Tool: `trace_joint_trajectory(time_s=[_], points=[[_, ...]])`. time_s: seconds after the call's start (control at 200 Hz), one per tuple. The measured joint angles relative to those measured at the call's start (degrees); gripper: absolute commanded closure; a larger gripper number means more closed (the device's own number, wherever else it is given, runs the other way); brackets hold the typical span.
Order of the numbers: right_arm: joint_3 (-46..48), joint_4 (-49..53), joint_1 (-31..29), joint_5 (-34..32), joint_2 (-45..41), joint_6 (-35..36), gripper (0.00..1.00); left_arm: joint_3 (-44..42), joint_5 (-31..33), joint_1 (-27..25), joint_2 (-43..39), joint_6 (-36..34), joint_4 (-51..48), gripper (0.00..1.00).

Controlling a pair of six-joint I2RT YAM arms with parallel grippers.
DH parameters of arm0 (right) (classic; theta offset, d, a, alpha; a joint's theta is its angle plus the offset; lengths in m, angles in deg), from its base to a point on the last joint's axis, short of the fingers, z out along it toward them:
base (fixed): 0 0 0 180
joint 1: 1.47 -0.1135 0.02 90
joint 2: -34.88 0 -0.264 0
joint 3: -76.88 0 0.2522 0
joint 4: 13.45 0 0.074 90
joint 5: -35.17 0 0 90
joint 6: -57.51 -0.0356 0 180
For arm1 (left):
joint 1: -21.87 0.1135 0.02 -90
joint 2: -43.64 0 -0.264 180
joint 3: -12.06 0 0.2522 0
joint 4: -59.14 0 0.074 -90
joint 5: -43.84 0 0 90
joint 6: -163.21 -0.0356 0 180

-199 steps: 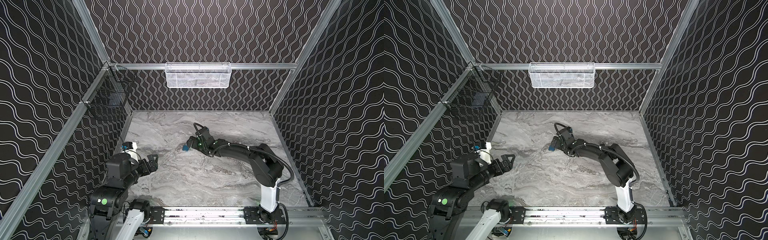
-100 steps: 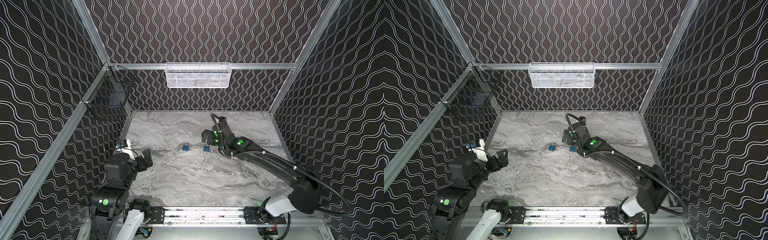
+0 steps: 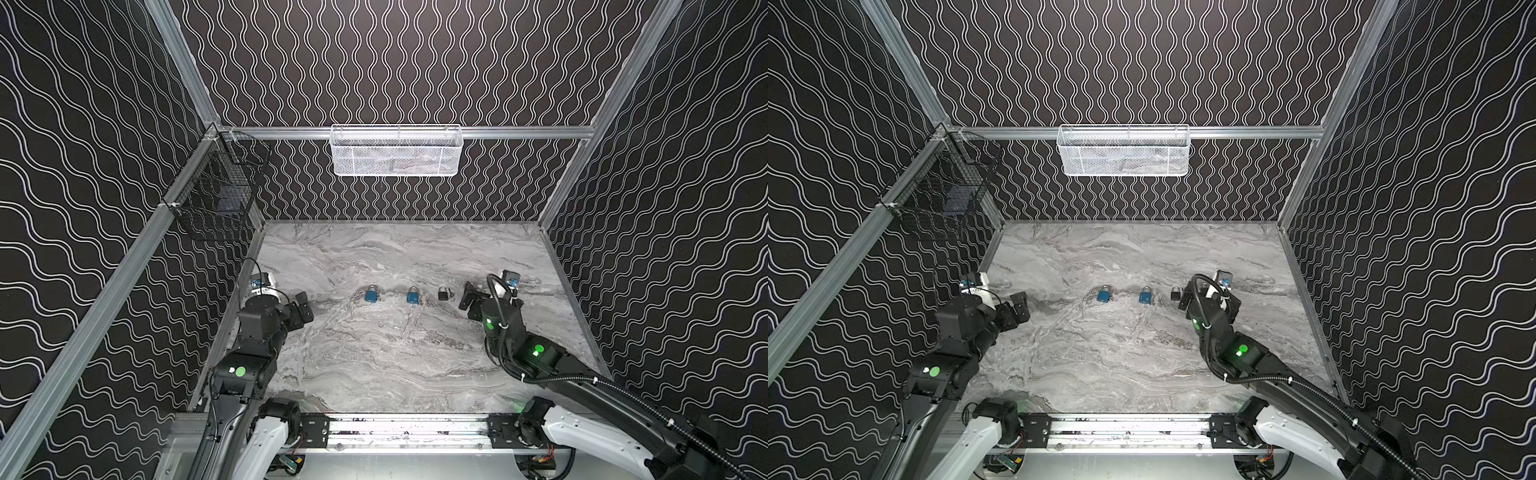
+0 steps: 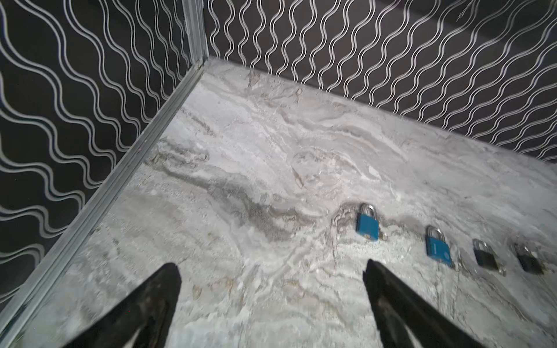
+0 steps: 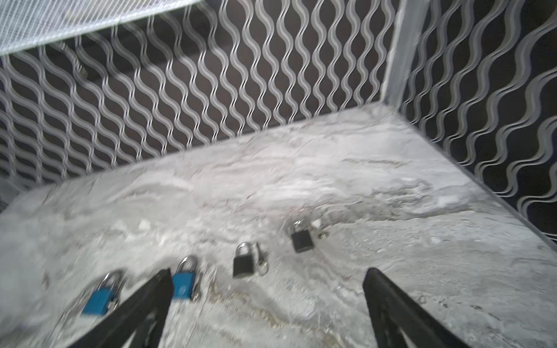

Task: Lock with the key

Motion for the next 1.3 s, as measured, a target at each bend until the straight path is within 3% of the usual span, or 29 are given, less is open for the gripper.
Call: trace_joint_trajectory(time_s=[0.22, 0.355, 0.495, 0.836, 1.136, 1.301], points=[[4.11, -7.19, 0.81, -8.94, 1.90, 5.14, 0.00, -7.28, 1.90, 0.00, -0.94, -2.34, 11.76, 0.01], [12.37, -17.99, 1.40, -10.16, 3.63, 14.21, 0.00, -14.10, 3.87, 0.00, -1.99, -2.91, 19.96, 0.01], [18.05, -26.95, 5.88, -3.52, 2.34, 21.66, 0.00, -20.94, 5.27, 0.00, 1.22, -5.62, 30.53, 0.01], [22.88, -38.23, 21.77, 10.45, 5.68, 25.90, 0.00, -30.29, 7.80, -0.02, 12.17, -14.38, 55.80, 0.01], [25.57, -47.21, 34.01, 19.58, 9.70, 26.03, 0.00, -30.29, 5.07, 0.02, 35.12, -21.35, 79.56, 0.01], [28.33, -57.35, 39.08, 24.68, 16.87, 24.06, 0.00, -27.96, 3.80, 0.68, 45.18, -23.34, 91.01, 0.01]])
